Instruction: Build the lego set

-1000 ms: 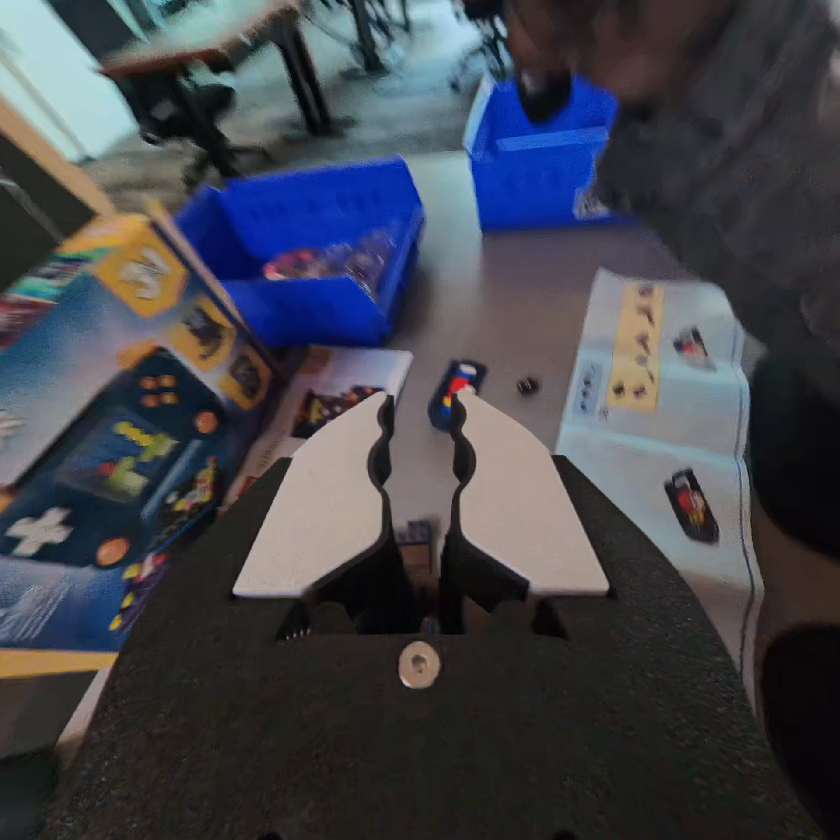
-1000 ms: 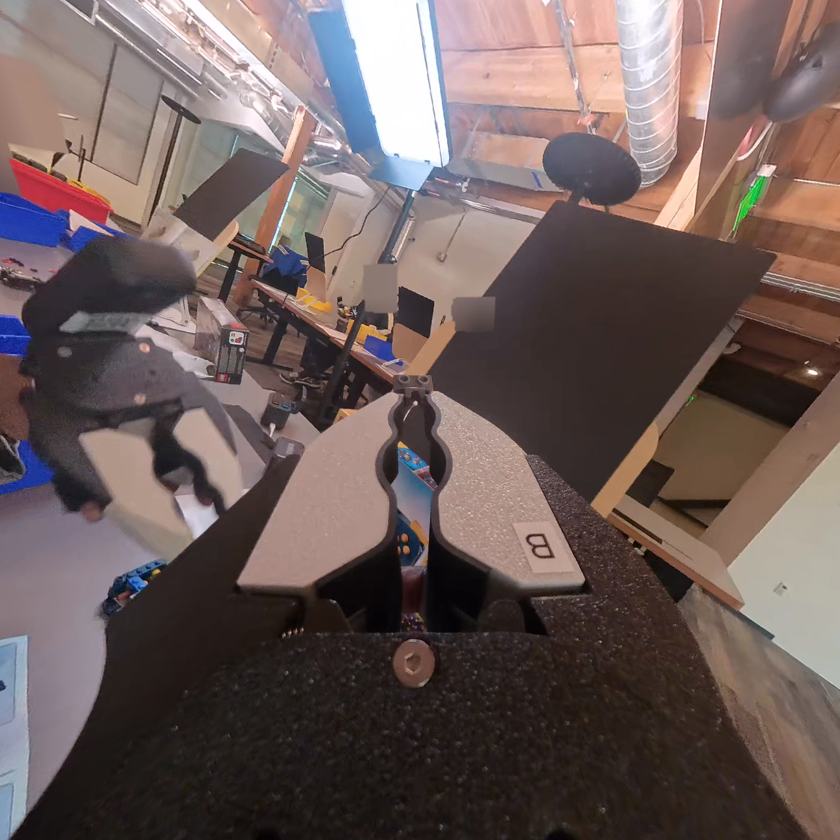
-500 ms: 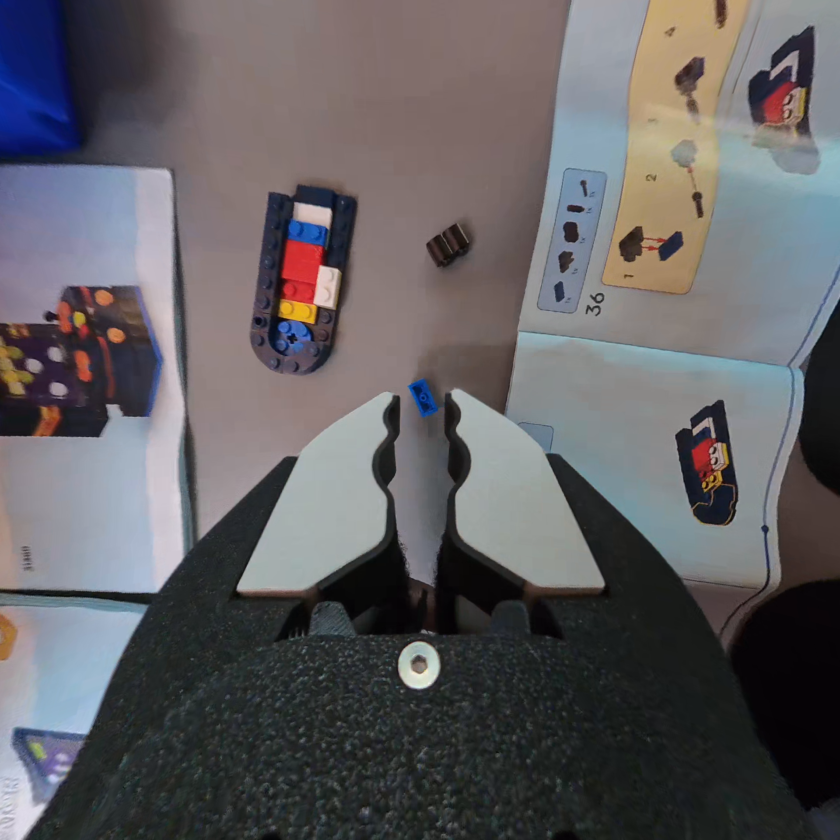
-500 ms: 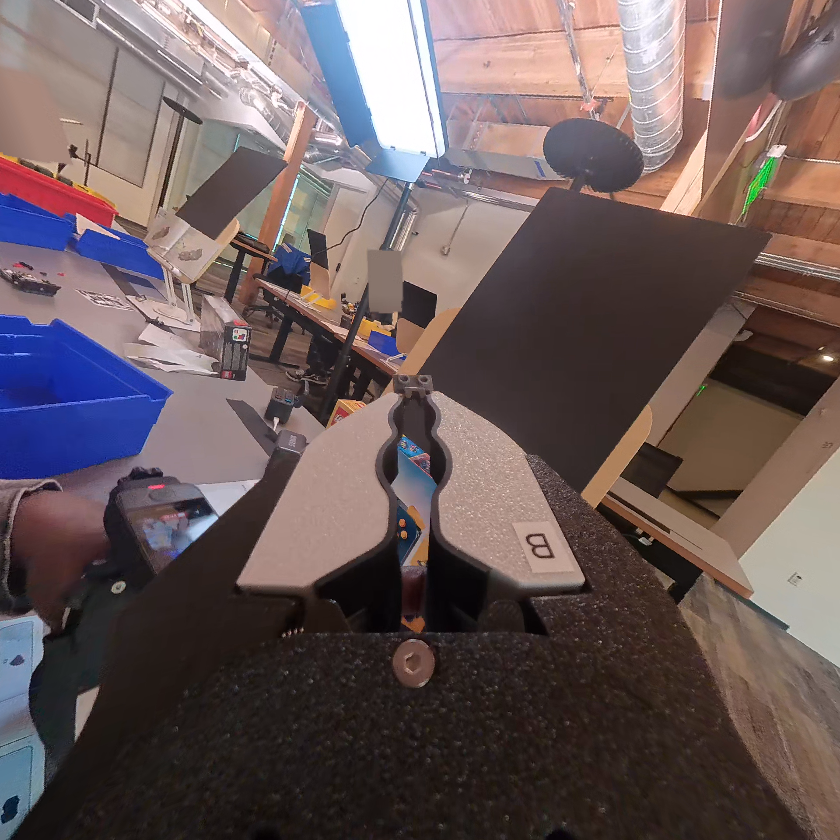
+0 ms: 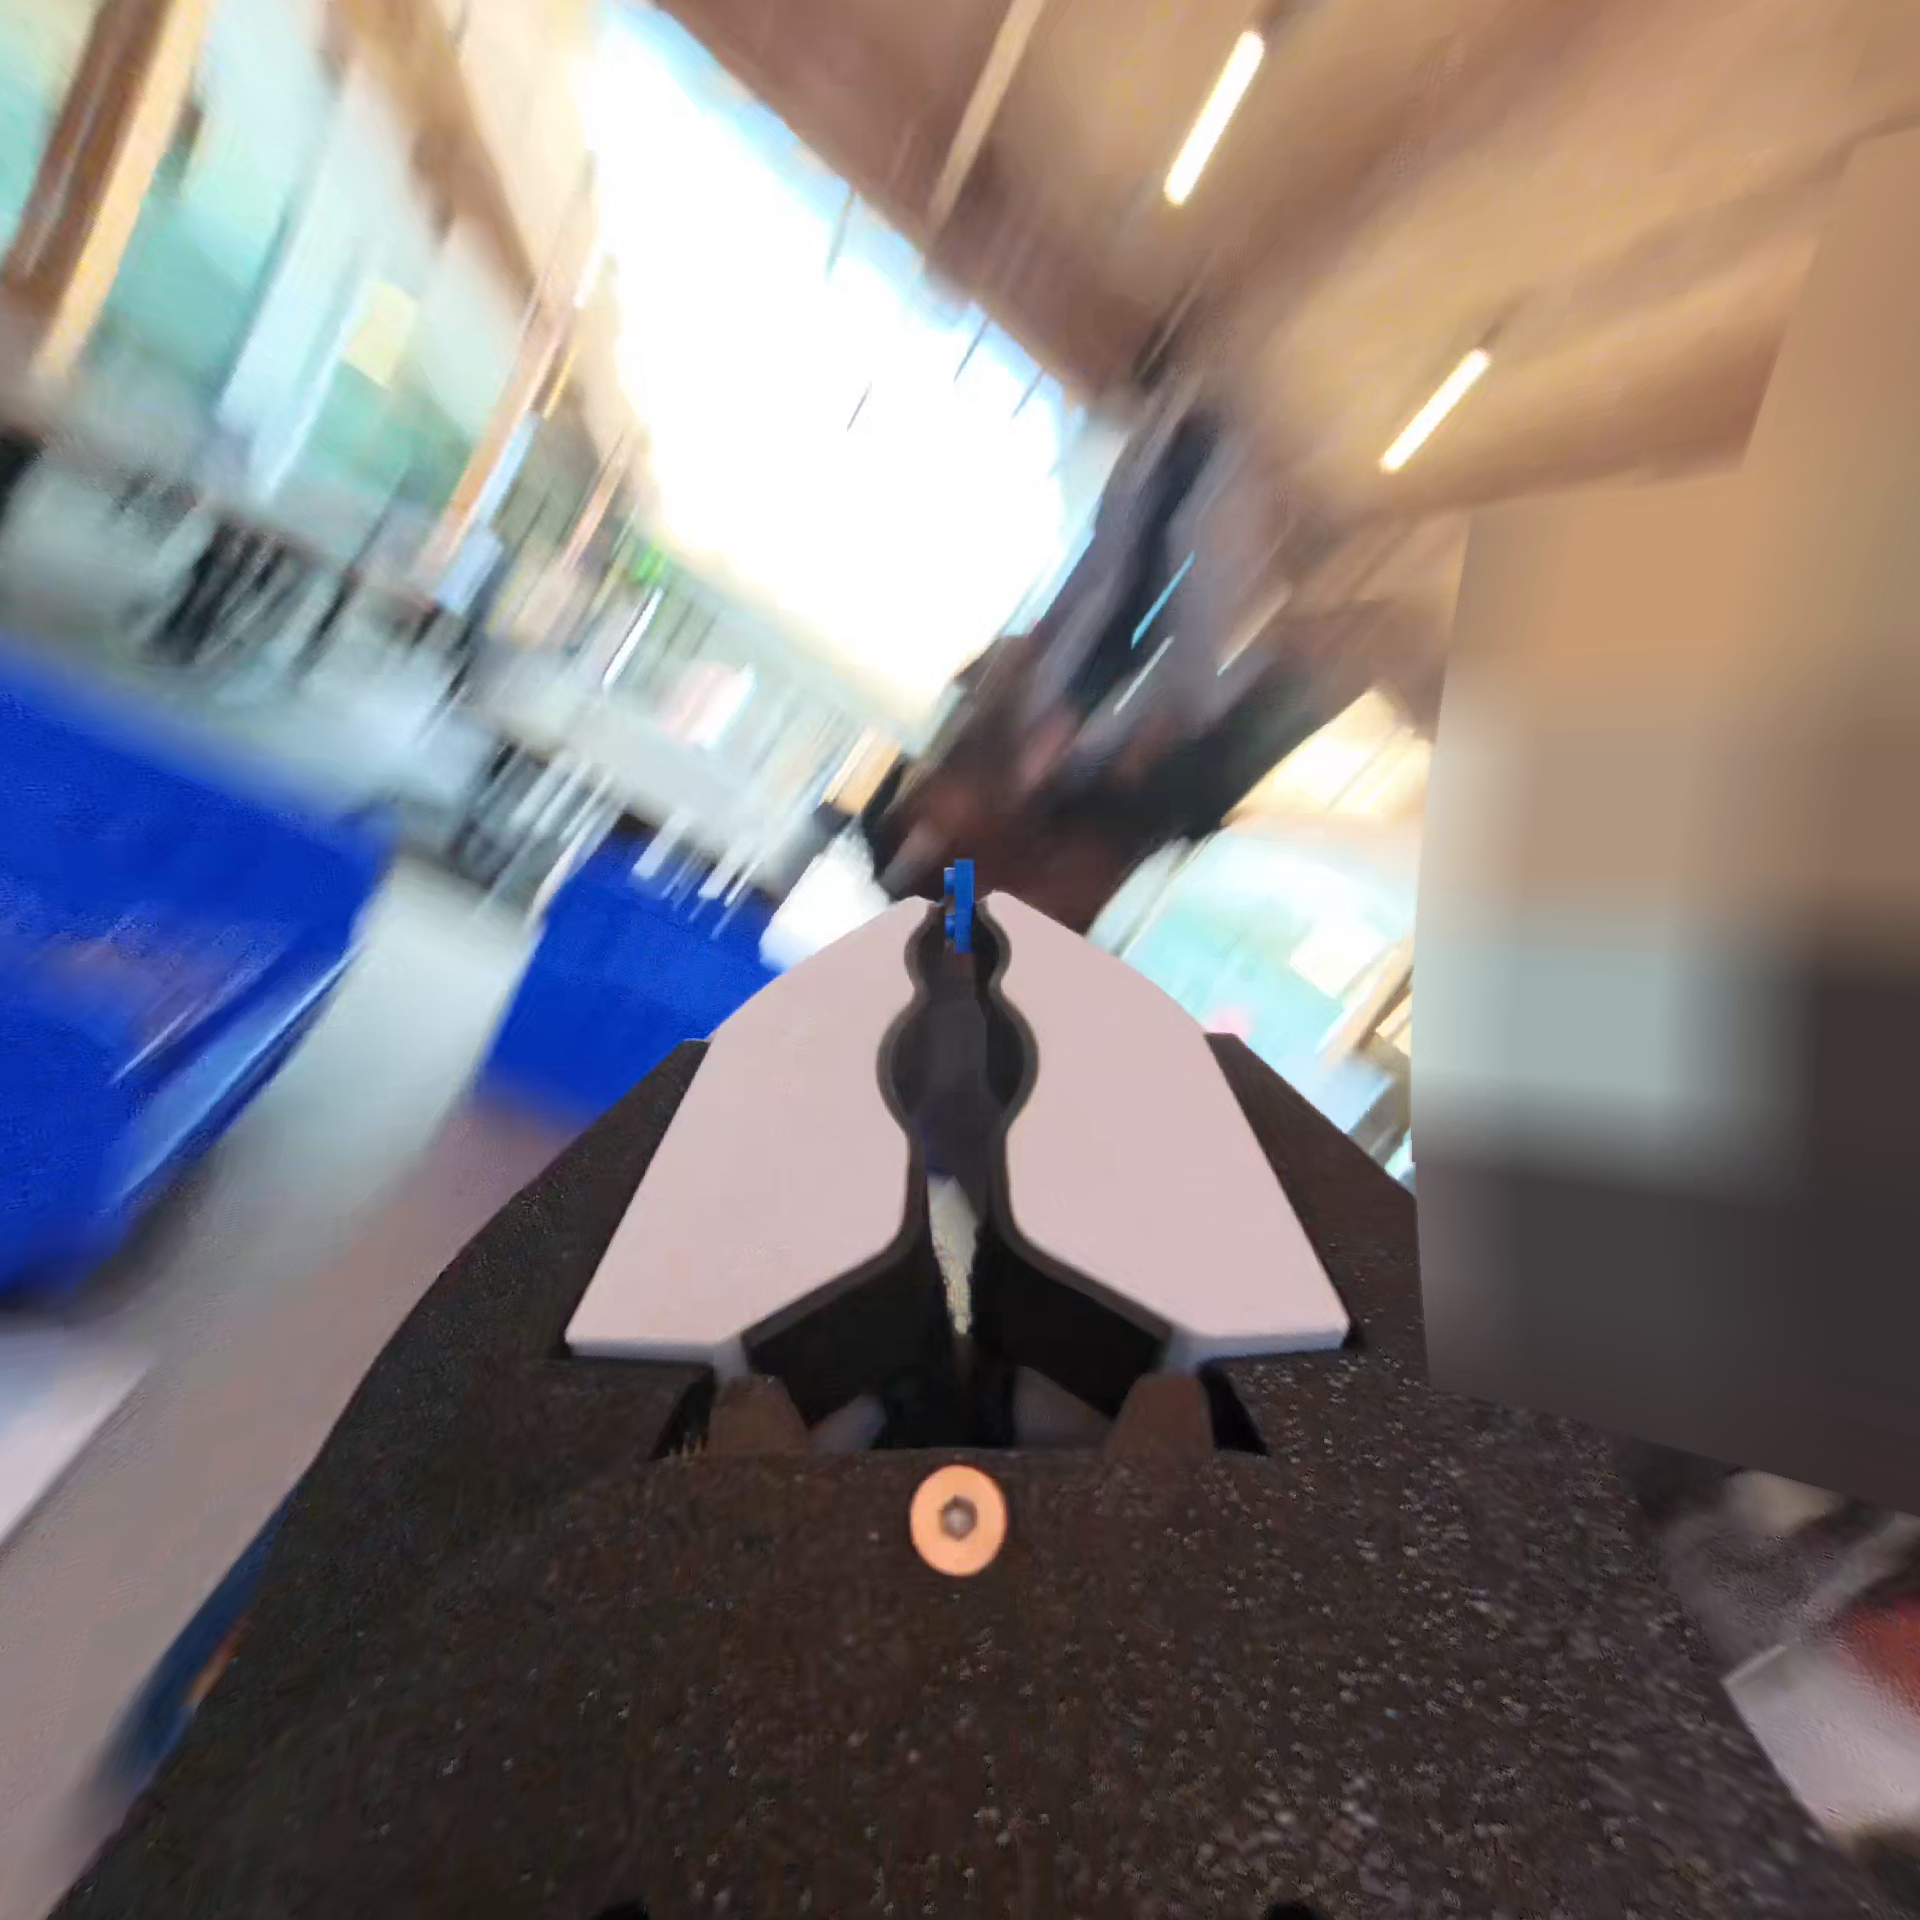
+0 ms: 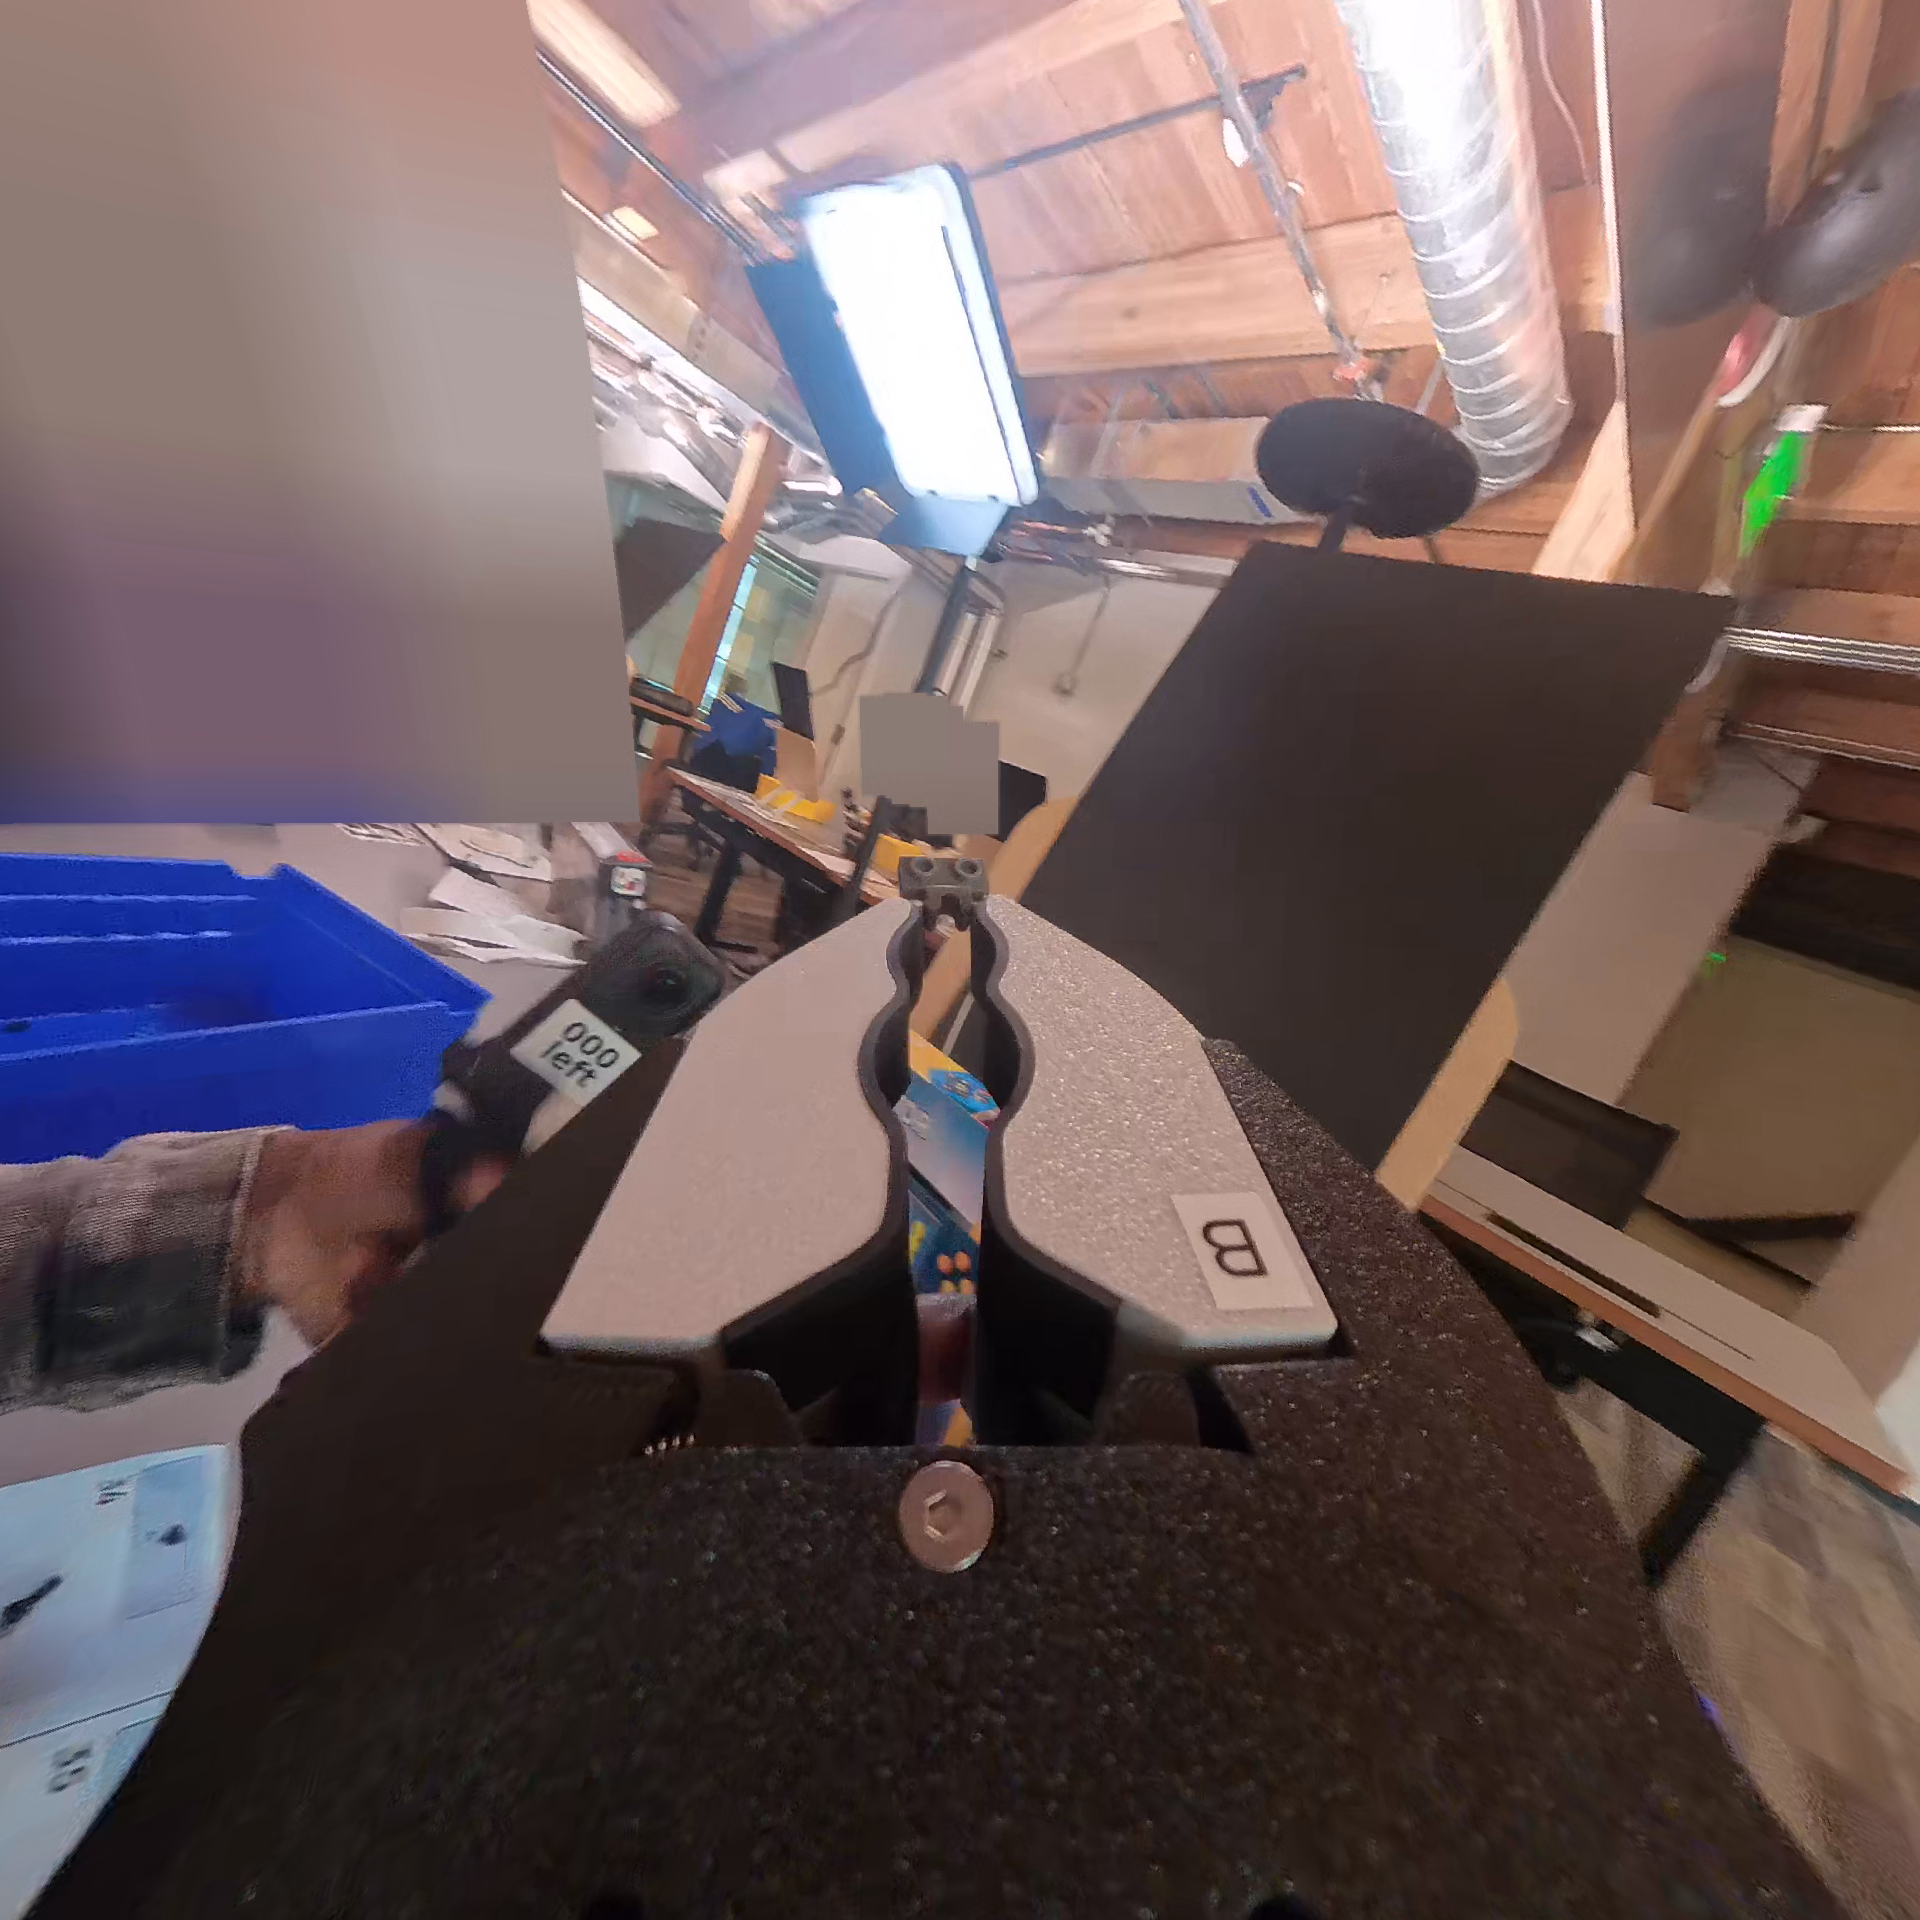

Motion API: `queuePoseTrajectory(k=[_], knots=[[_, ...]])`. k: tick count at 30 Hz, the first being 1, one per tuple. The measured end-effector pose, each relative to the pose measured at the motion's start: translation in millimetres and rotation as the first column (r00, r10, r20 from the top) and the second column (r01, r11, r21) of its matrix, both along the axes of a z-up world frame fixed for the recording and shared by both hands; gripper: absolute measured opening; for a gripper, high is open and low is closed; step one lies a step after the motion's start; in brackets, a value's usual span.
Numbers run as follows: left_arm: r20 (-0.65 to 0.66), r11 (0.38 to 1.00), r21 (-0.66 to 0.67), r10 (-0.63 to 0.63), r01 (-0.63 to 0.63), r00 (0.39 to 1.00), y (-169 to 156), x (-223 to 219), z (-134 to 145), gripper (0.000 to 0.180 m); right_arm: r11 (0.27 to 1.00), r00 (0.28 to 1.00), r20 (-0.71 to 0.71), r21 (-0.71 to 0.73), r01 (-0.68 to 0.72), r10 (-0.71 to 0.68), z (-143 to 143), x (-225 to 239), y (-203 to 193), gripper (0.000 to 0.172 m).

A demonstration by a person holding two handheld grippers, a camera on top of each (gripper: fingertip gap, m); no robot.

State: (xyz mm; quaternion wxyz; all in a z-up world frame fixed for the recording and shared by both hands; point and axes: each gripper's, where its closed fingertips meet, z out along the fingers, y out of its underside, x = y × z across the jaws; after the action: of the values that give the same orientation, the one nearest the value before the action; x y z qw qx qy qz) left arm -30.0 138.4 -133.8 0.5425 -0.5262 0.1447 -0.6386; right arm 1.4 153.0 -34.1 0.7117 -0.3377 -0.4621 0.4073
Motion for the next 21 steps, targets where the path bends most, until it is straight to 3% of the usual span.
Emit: queuePoseTrajectory(k=[1, 2, 3, 4, 7, 11, 13, 14, 15, 16, 17, 18, 19, 21], knots=[[0.277, 0.996, 0.083, -0.054, 0.033, 0.959, -14, -25, 37, 0.004, 0.999, 0.999, -0.003, -0.003, -0.044, 0.044, 1, 1, -6, 0.008], [0.466, 0.977, 0.203, -0.160, 0.070, 0.870, -34, -47, 61, 0.004, 0.996, 0.996, -0.004, -0.008, -0.094, 0.094, 2, 2, -13, 0.008], [0.536, 0.945, 0.312, -0.258, 0.095, 0.804, -53, -60, 73, 0.004, 0.989, 0.989, -0.004, -0.013, -0.146, 0.146, 3, 2, -20, 0.008], [0.524, 0.923, 0.375, -0.289, 0.088, 0.801, -63, -60, 77, 0.004, 0.981, 0.982, -0.006, -0.016, -0.191, 0.191, 5, 2, -27, 0.008], [0.375, 0.866, 0.499, -0.182, -0.033, 0.909, -77, -37, 76, 0.005, 0.960, 0.960, 0.007, 0.000, -0.279, 0.279, 8, 0, -47, 0.008], [0.269, 0.806, 0.587, -0.107, -0.075, 0.957, -93, -28, 86, 0.005, 0.955, 0.956, 0.038, 0.031, -0.294, 0.292, 9, -4, -60, 0.008], [0.081, 0.797, 0.591, 0.096, -0.126, 0.992, -84, -15, 80, 0.004, 0.956, 0.957, 0.045, 0.044, -0.290, 0.288, 10, -2, -63, 0.008], [-0.094, 0.782, 0.604, 0.259, -0.152, 0.961, -71, -6, 68, 0.004, 0.958, 0.959, 0.047, 0.049, -0.281, 0.279, 11, 0, -62, 0.008], [-0.308, 0.753, 0.637, 0.444, -0.165, 0.841, -55, -2, 48, 0.005, 0.962, 0.963, 0.046, 0.053, -0.269, 0.267, 11, 2, -61, 0.008], [-0.504, 0.719, 0.678, 0.606, -0.152, 0.616, -37, -6, 22, 0.004, 0.965, 0.966, 0.041, 0.056, -0.257, 0.255, 13, 6, -59, 0.008], [-0.639, 0.696, 0.711, 0.698, -0.097, 0.324, -21, -19, -6, 0.004, 0.968, 0.969, 0.034, 0.057, -0.246, 0.244, 14, 10, -57, 0.008], [-0.693, 0.694, 0.719, 0.719, -0.018, 0.052, -11, -33, -31, 0.004, 0.971, 0.972, 0.025, 0.056, -0.234, 0.233, 15, 14, -55, 0.008], [-0.697, 0.706, 0.707, 0.707, 0.052, -0.120, -5, -38, -50, 0.004, 0.973, 0.975, 0.016, 0.055, -0.222, 0.221, 16, 19, -52, 0.008], [-0.739, 0.777, 0.613, 0.627, 0.140, -0.247, -2, -27, -89, 0.005, 0.978, 0.979, -0.006, 0.052, -0.204, 0.204, 19, 28, -48, 0.008]])
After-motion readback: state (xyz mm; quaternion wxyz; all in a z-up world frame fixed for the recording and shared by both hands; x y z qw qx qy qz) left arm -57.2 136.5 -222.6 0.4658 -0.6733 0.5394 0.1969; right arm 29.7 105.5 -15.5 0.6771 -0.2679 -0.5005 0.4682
